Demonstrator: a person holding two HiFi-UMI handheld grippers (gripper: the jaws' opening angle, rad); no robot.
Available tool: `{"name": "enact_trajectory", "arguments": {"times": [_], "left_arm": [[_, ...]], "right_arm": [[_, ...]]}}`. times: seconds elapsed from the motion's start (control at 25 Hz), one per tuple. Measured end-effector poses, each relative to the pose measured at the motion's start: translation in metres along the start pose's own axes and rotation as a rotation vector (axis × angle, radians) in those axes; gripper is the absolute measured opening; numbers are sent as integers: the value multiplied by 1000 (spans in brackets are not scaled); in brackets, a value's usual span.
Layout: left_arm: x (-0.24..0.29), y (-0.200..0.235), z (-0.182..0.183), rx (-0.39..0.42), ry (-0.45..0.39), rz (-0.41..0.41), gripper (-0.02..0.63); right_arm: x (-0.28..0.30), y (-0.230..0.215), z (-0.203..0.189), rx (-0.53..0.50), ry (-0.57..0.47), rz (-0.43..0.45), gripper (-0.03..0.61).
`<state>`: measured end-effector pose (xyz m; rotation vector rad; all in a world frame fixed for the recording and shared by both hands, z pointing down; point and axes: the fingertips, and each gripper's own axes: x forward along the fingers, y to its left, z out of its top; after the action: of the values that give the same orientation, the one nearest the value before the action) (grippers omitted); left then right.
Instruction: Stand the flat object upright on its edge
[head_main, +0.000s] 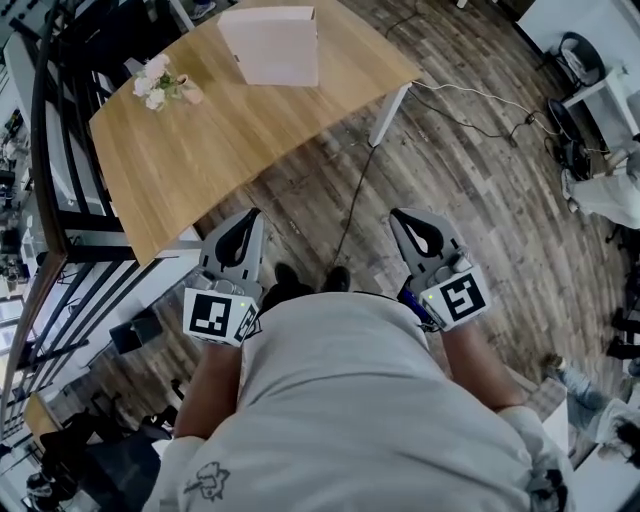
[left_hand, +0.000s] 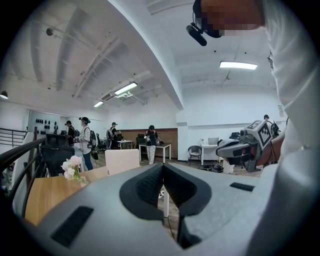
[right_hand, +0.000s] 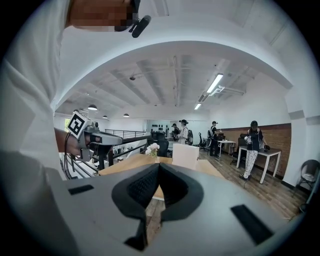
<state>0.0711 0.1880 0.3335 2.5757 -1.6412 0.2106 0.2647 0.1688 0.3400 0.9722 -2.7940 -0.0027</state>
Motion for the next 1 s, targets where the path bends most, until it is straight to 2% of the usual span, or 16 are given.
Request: {"name": "enact_trajectory", "arguments": {"times": [0.16,0.44,1.0], "left_arm": [[-11,0,9,13,-16,8,6],[-25,-5,9,-8,-29,12,6],[-30,-15,8,-24,-38,13,6]], "right_arm": [[-3,12,9,-4,-15,4,5],[-5,27,10,-11,-23,22,5],[-16,29,9,-17,-28,17,5]]}}
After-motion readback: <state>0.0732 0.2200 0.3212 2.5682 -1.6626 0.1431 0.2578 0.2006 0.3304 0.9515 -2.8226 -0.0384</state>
